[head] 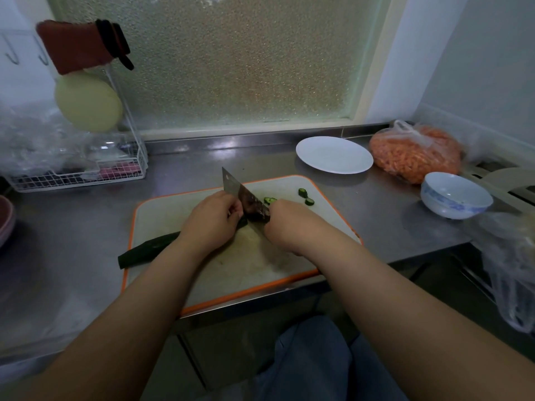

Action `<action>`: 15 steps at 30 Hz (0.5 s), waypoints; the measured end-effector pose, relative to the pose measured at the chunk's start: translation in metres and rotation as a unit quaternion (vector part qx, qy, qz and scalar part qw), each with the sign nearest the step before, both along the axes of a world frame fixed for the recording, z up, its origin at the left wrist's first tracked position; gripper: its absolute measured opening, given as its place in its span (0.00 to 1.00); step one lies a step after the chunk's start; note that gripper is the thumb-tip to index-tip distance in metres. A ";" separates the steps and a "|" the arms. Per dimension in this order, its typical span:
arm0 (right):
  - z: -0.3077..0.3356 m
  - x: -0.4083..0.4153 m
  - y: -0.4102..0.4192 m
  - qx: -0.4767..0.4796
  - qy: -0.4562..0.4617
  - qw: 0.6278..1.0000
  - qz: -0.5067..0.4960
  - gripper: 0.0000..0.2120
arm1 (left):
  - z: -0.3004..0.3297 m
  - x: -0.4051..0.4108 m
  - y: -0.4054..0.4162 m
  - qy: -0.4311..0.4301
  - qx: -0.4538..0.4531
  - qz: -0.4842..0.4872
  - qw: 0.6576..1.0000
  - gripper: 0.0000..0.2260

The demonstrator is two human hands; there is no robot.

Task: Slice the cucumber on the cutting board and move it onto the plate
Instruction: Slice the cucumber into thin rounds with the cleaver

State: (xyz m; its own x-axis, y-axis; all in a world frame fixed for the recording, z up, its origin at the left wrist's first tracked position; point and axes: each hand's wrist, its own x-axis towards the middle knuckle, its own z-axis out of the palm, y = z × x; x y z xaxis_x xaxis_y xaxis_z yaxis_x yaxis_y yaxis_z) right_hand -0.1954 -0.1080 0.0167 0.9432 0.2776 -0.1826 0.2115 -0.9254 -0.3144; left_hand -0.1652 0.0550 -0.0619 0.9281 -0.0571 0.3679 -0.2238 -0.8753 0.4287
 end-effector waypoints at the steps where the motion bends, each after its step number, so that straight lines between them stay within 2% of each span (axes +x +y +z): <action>1: -0.003 0.001 0.002 -0.002 0.003 1.000 -0.002 0.12 | 0.000 0.000 0.000 0.000 0.002 -0.001 1.000 0.05; 15: -0.018 0.009 0.001 -0.002 0.000 1.000 -0.010 0.12 | 0.001 -0.002 0.001 0.001 0.001 0.009 1.000 0.03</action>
State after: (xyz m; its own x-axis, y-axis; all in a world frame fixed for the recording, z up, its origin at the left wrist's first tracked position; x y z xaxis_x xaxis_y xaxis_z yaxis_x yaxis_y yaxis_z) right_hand -0.1867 -0.1070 -0.0009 0.9486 0.2570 -0.1848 0.1919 -0.9312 -0.3100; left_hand -0.1675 0.0556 -0.0614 0.9296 -0.0413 0.3662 -0.2074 -0.8800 0.4273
